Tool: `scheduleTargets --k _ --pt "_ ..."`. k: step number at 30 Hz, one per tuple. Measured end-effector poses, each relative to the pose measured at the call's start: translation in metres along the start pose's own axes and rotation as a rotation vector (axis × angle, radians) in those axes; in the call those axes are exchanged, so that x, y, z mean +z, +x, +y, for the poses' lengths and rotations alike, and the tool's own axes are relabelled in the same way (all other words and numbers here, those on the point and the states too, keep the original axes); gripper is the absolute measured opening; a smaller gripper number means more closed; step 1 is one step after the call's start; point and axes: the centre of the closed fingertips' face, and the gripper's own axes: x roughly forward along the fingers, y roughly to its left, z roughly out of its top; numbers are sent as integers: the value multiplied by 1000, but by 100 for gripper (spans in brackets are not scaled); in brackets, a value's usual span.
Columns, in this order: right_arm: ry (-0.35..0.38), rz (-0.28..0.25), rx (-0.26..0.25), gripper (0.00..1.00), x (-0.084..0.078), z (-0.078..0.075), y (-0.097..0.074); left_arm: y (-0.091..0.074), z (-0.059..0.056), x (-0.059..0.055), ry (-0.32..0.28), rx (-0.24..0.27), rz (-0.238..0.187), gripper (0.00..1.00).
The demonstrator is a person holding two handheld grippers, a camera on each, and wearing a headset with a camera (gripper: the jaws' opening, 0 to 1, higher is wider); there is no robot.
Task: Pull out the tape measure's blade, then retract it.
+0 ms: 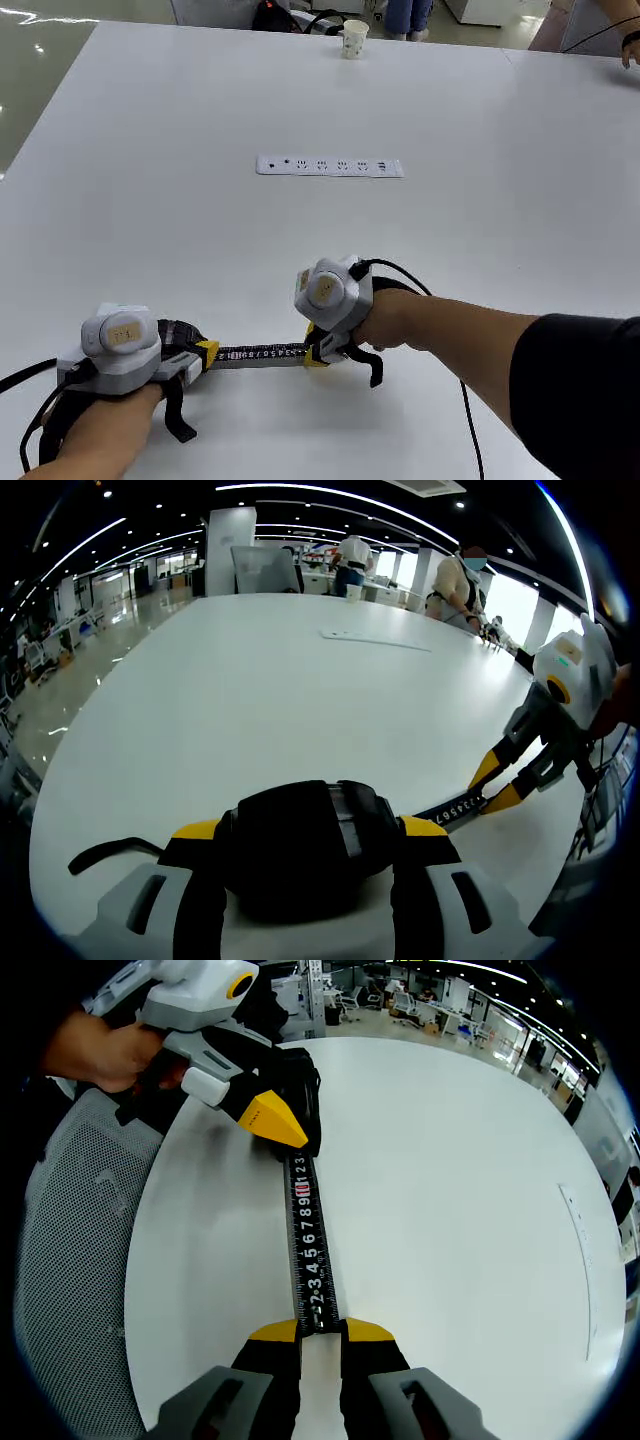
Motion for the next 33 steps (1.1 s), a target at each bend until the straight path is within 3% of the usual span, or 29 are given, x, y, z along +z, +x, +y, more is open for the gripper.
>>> scheduleTargets --k 33 --pt "4 -20 -3 11 9 1 5 -1 -1 0 -3 -2 3 63"
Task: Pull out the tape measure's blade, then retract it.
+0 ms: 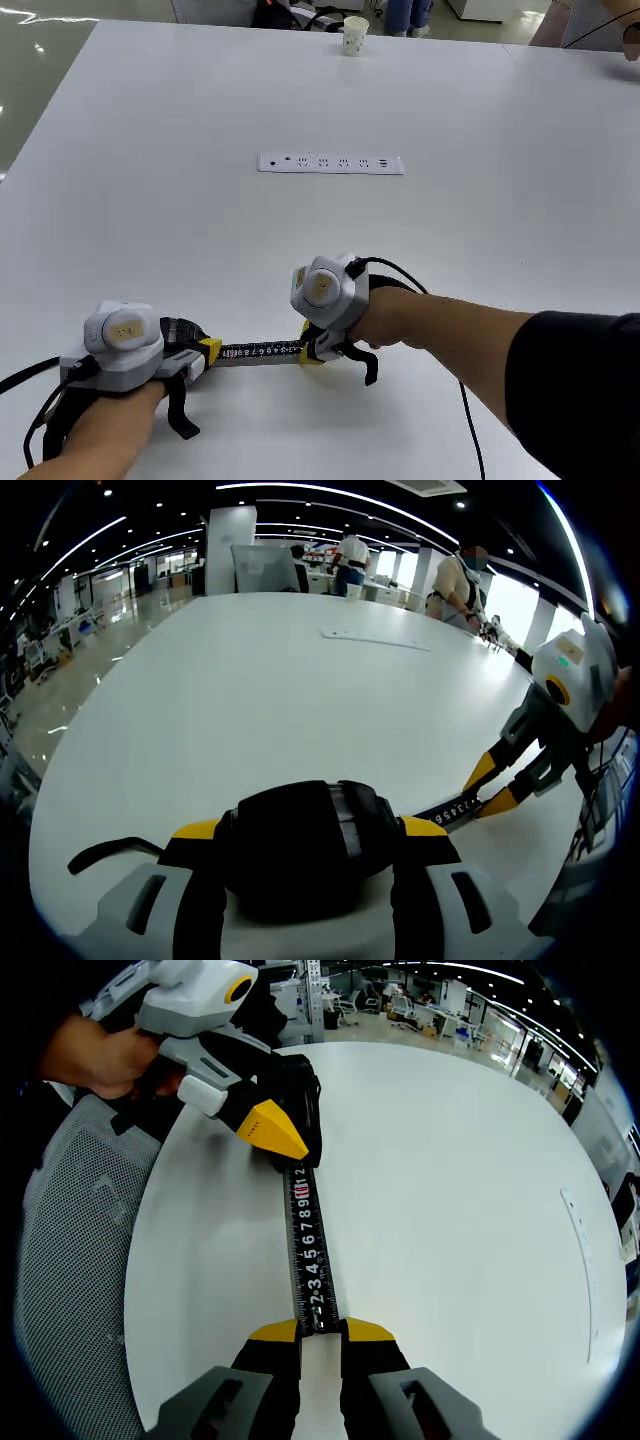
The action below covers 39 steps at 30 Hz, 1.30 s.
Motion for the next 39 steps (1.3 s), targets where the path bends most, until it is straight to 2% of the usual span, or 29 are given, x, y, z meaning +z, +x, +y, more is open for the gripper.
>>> scheduleTargets --k 30,39 --pt "-7 -9 -7 11 8 0 4 1 0 0 -1 -1 1 63" --pt "11 -23 -6 11 10 0 5 1 0 0 -2 -1 0 63"
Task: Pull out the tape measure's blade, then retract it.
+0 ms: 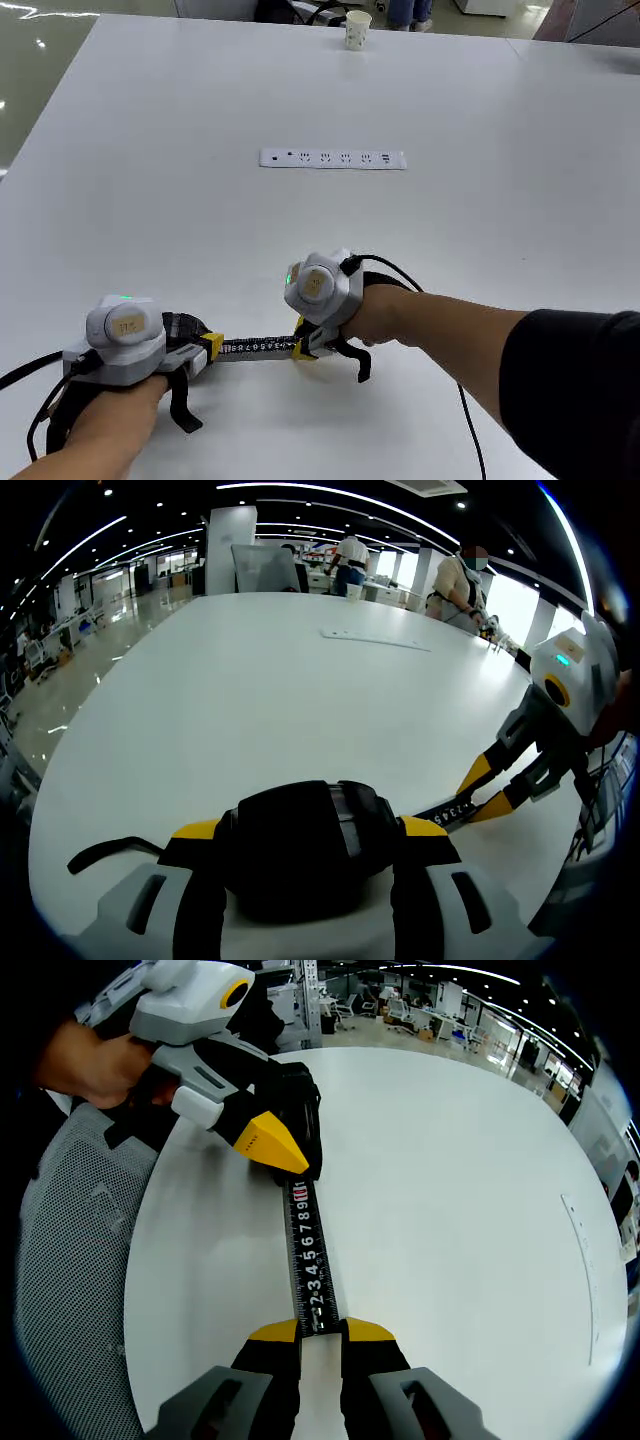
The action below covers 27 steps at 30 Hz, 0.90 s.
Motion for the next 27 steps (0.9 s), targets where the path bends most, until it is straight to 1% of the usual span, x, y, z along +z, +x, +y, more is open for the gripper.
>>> scheduleTargets --k 27 --pt "-8 -21 0 11 10 1 5 -1 0 0 -9 -6 5 63"
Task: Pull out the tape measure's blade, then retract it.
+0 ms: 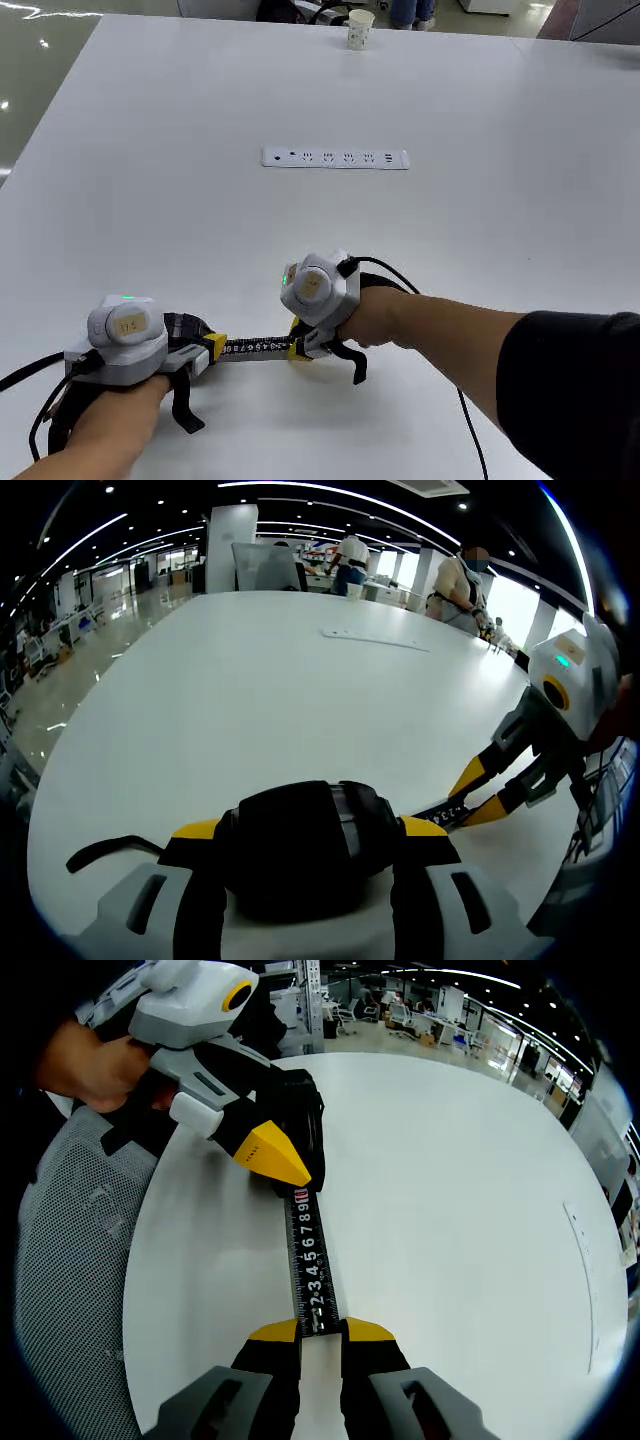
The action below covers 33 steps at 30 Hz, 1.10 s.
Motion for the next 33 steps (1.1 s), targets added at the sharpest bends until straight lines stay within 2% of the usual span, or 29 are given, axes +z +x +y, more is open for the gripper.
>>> scheduleTargets --k 33 --pt "-17 -24 5 11 10 3 4 0 0 0 -14 -13 -1 63"
